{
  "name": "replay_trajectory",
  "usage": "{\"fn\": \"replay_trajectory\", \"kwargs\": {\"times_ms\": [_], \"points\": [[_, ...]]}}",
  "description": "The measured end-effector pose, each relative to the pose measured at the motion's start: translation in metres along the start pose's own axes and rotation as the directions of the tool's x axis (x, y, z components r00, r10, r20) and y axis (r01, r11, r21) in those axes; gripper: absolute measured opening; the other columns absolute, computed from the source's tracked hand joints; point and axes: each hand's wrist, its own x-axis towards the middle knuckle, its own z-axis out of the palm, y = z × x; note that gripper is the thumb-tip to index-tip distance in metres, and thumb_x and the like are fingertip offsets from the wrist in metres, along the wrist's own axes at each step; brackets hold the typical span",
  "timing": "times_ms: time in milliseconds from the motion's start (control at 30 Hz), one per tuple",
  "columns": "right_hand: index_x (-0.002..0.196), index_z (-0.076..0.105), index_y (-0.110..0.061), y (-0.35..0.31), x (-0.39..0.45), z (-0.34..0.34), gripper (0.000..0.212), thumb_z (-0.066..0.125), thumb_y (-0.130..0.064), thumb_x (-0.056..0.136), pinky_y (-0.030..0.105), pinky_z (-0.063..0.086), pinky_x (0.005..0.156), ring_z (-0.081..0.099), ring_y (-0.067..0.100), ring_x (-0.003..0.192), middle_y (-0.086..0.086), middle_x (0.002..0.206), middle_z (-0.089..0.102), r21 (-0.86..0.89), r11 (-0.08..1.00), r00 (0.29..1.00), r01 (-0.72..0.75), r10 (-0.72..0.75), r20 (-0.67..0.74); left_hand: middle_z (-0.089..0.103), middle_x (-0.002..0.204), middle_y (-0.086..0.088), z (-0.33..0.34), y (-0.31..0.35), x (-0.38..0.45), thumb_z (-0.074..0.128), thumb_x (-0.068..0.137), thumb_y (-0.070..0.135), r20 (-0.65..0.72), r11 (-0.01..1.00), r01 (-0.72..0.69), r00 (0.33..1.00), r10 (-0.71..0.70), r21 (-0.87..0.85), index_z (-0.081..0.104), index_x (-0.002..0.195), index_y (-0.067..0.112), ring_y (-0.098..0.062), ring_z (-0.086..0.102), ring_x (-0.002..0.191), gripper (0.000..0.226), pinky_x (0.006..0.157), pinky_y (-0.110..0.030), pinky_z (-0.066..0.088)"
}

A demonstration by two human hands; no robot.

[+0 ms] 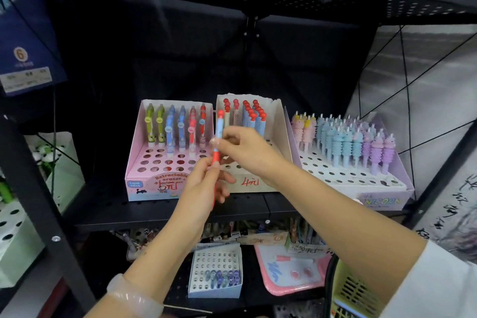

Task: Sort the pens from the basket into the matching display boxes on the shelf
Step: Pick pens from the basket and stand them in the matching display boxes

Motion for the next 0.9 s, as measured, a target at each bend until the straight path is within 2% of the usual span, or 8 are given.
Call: {"fn": "replay_trajectory", "kwargs": {"times_ms": [67,133,267,333,400,500,633,900], "points": [[0.087,0.056,-0.011,0.001,0.000,-0.013,0.016,0.049,-0.021,0.096,0.009,0.046,0.051,0.058,-0.006,0.053,-0.001,0.071,0.063,-0.015,1.000,0.984,0.027,-0.029,-0.175,0.069,0.088,0.008,0.000,-0.003,0.001,0.039,0.099,0.025,-0.030,0.998,-0.020,0.999,0.022,0.067,0.059,0.101,0.033,-0.009,0.063,0.079,0.021,0.072,-0.020,0.050],[0.088,0.054,-0.014,0.003,-0.001,-0.029,0.013,0.048,-0.021,0.096,0.017,0.052,0.054,0.063,0.002,0.057,0.002,0.073,0.064,0.019,0.998,0.942,0.053,-0.044,-0.332,0.065,0.102,0.015,-0.002,-0.005,0.001,0.043,0.097,0.023,-0.031,0.992,-0.035,0.999,0.039,0.119,0.058,0.099,0.041,-0.005,0.060,0.099,0.024,0.090,-0.026,0.045],[0.087,0.053,-0.012,0.018,-0.005,-0.048,0.014,0.049,-0.022,0.096,0.033,0.057,0.064,0.067,0.017,0.066,0.008,0.070,0.066,-0.185,0.981,0.864,0.063,-0.147,-0.483,0.059,0.111,0.024,-0.004,-0.005,-0.002,0.044,0.097,0.018,-0.010,0.984,-0.054,0.998,0.056,0.168,0.056,0.097,0.045,0.008,0.050,0.110,0.030,0.091,-0.017,0.039],[0.091,0.054,-0.006,0.027,-0.007,-0.047,0.017,0.049,-0.022,0.095,0.042,0.055,0.069,0.066,0.025,0.070,0.012,0.073,0.065,-0.278,0.960,0.875,0.031,-0.161,-0.457,0.059,0.110,0.026,-0.003,-0.005,-0.004,0.044,0.097,0.017,-0.002,0.982,-0.059,0.998,0.060,0.181,0.056,0.098,0.046,0.015,0.049,0.105,0.031,0.082,-0.010,0.038],[0.097,0.055,-0.006,0.035,-0.007,-0.042,0.017,0.050,-0.022,0.095,0.042,0.055,0.072,0.066,0.024,0.071,0.009,0.076,0.066,-0.334,0.942,0.910,-0.009,-0.131,-0.392,0.059,0.109,0.026,-0.002,-0.005,-0.005,0.044,0.097,0.016,0.000,0.981,-0.059,0.998,0.060,0.187,0.056,0.098,0.044,0.019,0.049,0.100,0.031,0.079,-0.008,0.037],[0.106,0.056,-0.008,0.039,-0.004,-0.035,0.019,0.049,-0.022,0.096,0.033,0.055,0.071,0.065,0.018,0.070,0.006,0.081,0.066,-0.438,0.898,0.923,-0.038,-0.137,-0.360,0.060,0.109,0.022,-0.001,-0.003,-0.007,0.044,0.097,0.014,-0.001,0.978,-0.061,0.998,0.062,0.198,0.057,0.098,0.042,0.013,0.049,0.105,0.031,0.087,-0.011,0.035],[0.093,0.058,-0.004,0.039,0.000,-0.027,0.025,0.049,-0.027,0.096,0.035,0.051,0.071,0.063,0.027,0.077,0.013,0.085,0.066,-0.628,0.772,0.962,-0.100,-0.085,-0.258,0.062,0.107,0.020,0.002,-0.003,-0.012,0.045,0.096,0.014,0.001,0.975,-0.054,0.998,0.055,0.213,0.058,0.097,0.039,0.006,0.052,0.109,0.029,0.098,-0.023,0.038],[0.110,0.062,-0.008,0.042,-0.036,-0.046,0.022,0.054,-0.020,0.093,0.031,0.052,0.080,0.065,0.019,0.084,0.006,0.090,0.068,-0.381,0.916,0.973,-0.122,0.034,-0.230,0.068,0.100,0.011,0.024,-0.012,-0.029,0.045,0.095,0.010,0.066,0.987,-0.017,0.998,0.007,0.160,0.061,0.095,0.028,-0.005,0.062,0.101,0.025,0.090,-0.025,0.048]]}}
